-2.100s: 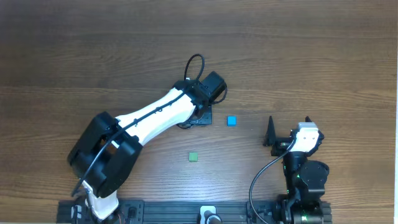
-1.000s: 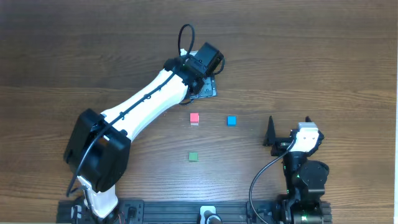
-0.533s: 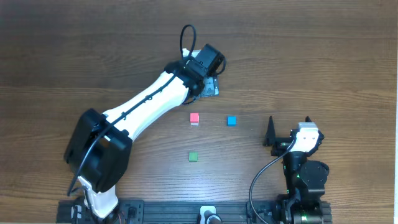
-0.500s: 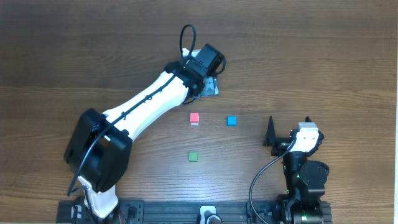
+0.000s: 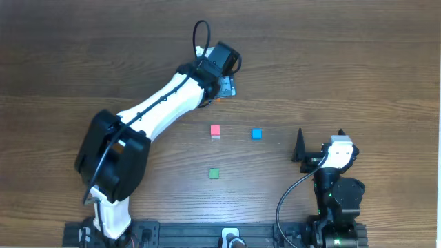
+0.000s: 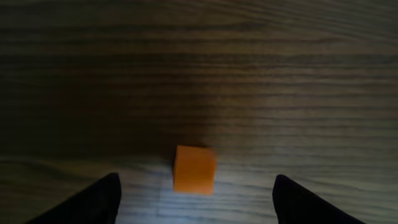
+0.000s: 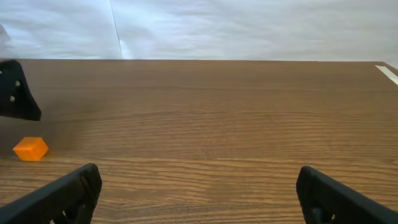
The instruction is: Stack Cubes
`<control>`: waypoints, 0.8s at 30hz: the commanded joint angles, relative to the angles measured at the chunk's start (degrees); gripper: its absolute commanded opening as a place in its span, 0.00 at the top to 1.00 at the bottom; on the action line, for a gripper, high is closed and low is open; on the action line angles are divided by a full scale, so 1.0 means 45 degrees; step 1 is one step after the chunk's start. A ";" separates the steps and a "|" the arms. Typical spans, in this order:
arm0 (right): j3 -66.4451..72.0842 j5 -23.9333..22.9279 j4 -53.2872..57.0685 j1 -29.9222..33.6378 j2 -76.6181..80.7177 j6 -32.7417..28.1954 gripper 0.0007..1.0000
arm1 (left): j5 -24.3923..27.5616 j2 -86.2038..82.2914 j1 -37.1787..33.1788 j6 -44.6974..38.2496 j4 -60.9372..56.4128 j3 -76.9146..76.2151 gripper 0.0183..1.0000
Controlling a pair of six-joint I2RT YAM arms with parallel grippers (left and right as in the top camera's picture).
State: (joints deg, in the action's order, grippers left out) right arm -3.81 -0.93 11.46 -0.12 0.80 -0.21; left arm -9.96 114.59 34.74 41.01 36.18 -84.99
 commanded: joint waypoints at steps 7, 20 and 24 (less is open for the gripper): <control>0.0092 0.0102 -0.0019 0.0078 -0.0092 -0.0063 0.01 | 0.0340 0.1146 -0.0199 -0.1078 -0.0631 0.0102 0.23; 0.0092 0.0102 -0.0019 0.0078 -0.0092 -0.0063 0.01 | 0.0680 0.1613 -0.0214 -0.1846 -0.0389 -0.0355 0.25; 0.0092 0.0102 -0.0019 0.0083 -0.0092 -0.0063 0.01 | 0.0869 0.1719 -0.0262 -0.2074 0.0053 -0.0826 0.24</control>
State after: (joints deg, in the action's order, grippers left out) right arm -3.81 -0.93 11.46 -0.12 0.80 -0.21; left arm -7.33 121.14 34.30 33.76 35.48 -85.62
